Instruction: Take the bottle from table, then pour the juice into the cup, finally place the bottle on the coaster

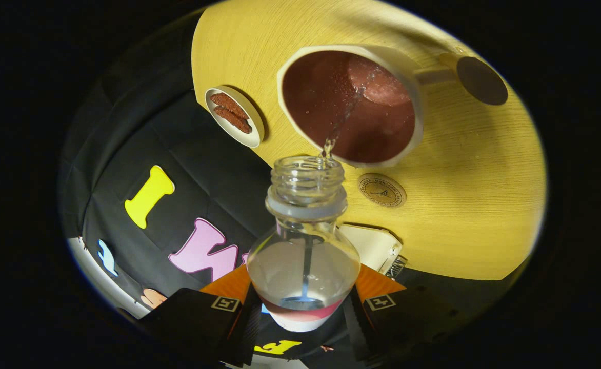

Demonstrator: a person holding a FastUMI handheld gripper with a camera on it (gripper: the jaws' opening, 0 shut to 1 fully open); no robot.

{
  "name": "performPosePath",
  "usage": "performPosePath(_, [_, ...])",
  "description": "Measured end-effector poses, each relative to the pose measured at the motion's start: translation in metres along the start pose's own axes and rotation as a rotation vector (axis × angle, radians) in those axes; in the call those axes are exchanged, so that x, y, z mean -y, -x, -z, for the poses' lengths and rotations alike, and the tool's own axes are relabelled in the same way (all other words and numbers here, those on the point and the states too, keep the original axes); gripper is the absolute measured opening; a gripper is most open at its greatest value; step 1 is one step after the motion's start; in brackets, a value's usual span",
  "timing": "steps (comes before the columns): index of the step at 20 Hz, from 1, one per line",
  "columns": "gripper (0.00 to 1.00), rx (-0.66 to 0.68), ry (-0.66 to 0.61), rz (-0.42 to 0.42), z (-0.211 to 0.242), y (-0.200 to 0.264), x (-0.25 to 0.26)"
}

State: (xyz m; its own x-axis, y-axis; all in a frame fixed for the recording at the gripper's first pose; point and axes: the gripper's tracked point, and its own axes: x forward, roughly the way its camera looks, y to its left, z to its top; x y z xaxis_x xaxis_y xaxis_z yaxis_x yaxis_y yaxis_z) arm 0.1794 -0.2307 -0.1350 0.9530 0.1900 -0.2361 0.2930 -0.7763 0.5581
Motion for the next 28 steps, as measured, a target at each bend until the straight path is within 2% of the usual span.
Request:
performPosePath(8, [0.73,-0.005,-0.057,-0.022,-0.0005,0.0017,-0.005])
performPosePath(18, [0.74,-0.007,-0.06,-0.041,0.0012,0.0005,-0.0085])
performPosePath(28, [0.73,-0.013,-0.041,-0.019,0.0009,0.005,-0.0062])
